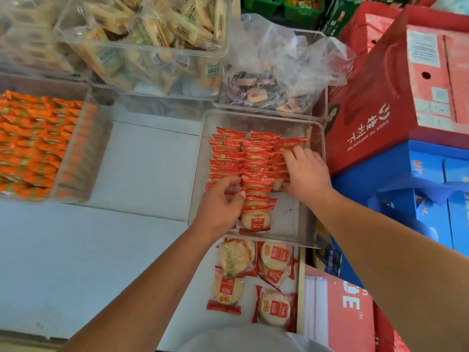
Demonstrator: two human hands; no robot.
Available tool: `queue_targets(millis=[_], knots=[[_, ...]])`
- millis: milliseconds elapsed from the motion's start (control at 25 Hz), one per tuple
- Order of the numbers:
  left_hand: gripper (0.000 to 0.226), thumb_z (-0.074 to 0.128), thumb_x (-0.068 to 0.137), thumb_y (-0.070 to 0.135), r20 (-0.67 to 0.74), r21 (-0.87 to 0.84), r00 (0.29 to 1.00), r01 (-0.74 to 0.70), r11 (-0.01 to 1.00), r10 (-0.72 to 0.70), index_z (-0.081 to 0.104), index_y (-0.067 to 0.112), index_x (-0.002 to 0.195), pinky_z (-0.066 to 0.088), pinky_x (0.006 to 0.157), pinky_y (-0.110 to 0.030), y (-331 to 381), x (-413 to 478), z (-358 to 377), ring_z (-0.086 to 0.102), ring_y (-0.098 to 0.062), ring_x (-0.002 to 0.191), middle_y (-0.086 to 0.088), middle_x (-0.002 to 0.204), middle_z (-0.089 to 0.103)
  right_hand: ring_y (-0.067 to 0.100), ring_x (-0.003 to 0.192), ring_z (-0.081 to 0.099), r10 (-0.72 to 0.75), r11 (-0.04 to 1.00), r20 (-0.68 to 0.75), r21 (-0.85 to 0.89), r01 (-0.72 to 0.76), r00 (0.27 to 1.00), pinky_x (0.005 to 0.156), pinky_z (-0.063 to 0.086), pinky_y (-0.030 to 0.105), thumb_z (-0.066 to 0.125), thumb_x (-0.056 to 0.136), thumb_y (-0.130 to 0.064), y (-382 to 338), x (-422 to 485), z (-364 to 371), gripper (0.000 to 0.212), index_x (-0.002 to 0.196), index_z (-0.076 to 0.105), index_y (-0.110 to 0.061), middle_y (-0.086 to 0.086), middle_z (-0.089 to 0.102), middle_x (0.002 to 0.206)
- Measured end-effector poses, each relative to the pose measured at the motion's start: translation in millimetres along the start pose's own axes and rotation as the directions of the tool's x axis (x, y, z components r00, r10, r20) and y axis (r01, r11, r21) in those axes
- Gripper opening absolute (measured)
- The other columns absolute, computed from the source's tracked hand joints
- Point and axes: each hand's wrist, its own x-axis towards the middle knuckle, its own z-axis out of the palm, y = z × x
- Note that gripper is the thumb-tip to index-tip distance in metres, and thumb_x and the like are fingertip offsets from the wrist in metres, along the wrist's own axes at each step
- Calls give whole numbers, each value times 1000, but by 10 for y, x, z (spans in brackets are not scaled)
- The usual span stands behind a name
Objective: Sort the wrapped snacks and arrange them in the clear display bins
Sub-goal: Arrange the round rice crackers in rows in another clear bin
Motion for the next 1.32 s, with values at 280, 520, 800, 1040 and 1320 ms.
queue_targets(millis=[280, 520, 800, 1040, 1320], knots=[[25, 64, 100, 22, -80, -78, 993, -90, 993, 84, 66, 33, 123, 49, 79, -5, -5, -673, -284, 63, 8, 100, 20, 111, 69, 31, 144, 38, 131, 986, 22, -107, -128, 991, 125, 19, 52, 70, 87, -51, -141, -229, -274, 78, 149, 44, -12, 11, 47, 150], [16, 66, 98, 21, -71, 43, 997, 14, 999, -11, 70, 30, 111, 54, 84, -19, -853, -1457, -238, 68, -6, 95, 15, 101, 72, 28, 112, 62, 169, 912, -234, 406, -61, 958, 90, 54, 43, 62, 97, -44, -697, -1257, -934, 39, 123, 71, -16, 4, 70, 118], [70, 72, 83, 54, -12, 496, 973, 205, 844, -229, 50, 18, 139, 53, 90, -39, -1685, -1646, 360, 57, -27, 120, -5, 130, 54, 4, 87, 63, 330, 582, 335, 664, -469, 883, 76, 54, 25, 64, 96, -41, -1047, -3205, 23, 21, 112, 70, -29, -14, 69, 103], [57, 83, 74, 49, -76, 444, 972, 232, 865, -222, 52, 22, 114, 55, 77, -39, -1782, -1594, 524, 64, -25, 101, -1, 111, 65, 18, 103, 64, 258, 646, 519, 535, -545, 815, 75, 56, 35, 70, 91, -42, -1250, -3781, 794, 46, 132, 53, -30, -11, 46, 133], [33, 84, 82, 28, -24, 102, 943, 332, 938, -331, 58, 15, 98, 55, 72, -32, -1962, -2022, 187, 67, -23, 92, 0, 97, 69, 20, 133, 48, 225, 834, 476, 357, -421, 850, 92, 54, 35, 67, 94, -40, -1349, -3776, 983, 70, 153, 31, -29, -4, 41, 152]])
